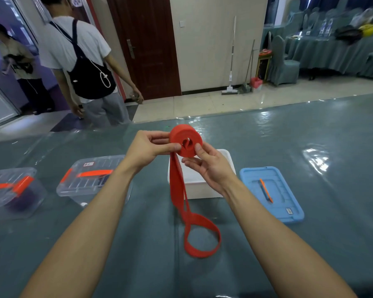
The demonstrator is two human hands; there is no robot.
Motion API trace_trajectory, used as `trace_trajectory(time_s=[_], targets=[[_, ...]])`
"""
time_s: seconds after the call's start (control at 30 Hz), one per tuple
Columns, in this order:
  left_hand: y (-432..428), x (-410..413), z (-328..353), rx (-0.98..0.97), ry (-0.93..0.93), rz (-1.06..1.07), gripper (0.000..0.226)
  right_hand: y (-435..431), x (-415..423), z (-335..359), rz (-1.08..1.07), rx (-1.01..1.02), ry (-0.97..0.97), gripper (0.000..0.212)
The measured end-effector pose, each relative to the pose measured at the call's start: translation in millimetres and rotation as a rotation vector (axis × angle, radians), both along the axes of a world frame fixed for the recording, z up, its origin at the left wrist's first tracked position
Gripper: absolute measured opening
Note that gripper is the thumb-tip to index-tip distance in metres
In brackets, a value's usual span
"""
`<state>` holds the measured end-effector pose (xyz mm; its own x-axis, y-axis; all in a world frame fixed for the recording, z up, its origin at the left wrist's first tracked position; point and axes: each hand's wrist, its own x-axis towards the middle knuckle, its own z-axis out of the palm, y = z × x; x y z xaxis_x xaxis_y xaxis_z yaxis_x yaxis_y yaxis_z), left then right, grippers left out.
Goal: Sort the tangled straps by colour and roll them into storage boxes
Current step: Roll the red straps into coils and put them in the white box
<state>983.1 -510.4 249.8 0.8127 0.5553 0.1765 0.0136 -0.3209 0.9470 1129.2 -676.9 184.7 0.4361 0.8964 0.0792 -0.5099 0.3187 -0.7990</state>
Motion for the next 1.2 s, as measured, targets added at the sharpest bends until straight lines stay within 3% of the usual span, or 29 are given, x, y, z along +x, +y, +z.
trace_trajectory(time_s=[0.07, 0.13, 0.23, 0.3, 0.37, 0.43, 0.63, 0.87, 0.93, 1.07, 1.2], targets=[[7, -6, 9, 0.108, 0.084, 0.001, 0.060, -4, 5, -3, 0.033, -0.079, -0.166, 0.032], [11, -11, 21, 0.292, 0.221, -0.010, 0.058, -7, 14, -1, -0.034, -0.216, -0.472, 0.053], [6, -8, 36, 0.724, 0.486, -0.067, 0.043, -3, 22, 15, -0.121, -0.337, -0.863, 0.084], [-1, -6, 42, 0.836, 0.565, -0.105, 0.036, 5, 17, 23, -0.033, -0.371, -1.061, 0.079], [-2, -7, 45, 0.812, 0.549, -0.114, 0.038, 12, 11, 26, 0.035, -0.397, -1.168, 0.061], [3, -13, 44, 0.728, 0.473, -0.094, 0.043, 12, 9, 26, 0.025, -0.377, -1.103, 0.049], [19, -31, 20, 0.154, 0.116, -0.085, 0.056, 5, 15, 32, -0.055, -0.169, -0.655, 0.048], [11, -21, 18, 0.081, 0.075, -0.042, 0.054, 7, 9, 11, -0.009, -0.074, -0.303, 0.052], [11, -21, 25, 0.135, 0.151, -0.055, 0.050, 5, 8, 5, 0.025, -0.113, -0.346, 0.053], [9, -15, 39, 0.475, 0.448, -0.122, 0.041, -1, 19, 12, 0.009, -0.319, -0.722, 0.077], [-1, -7, 52, 0.587, 0.479, -0.161, 0.042, -4, 17, 23, 0.055, -0.322, -0.835, 0.058]])
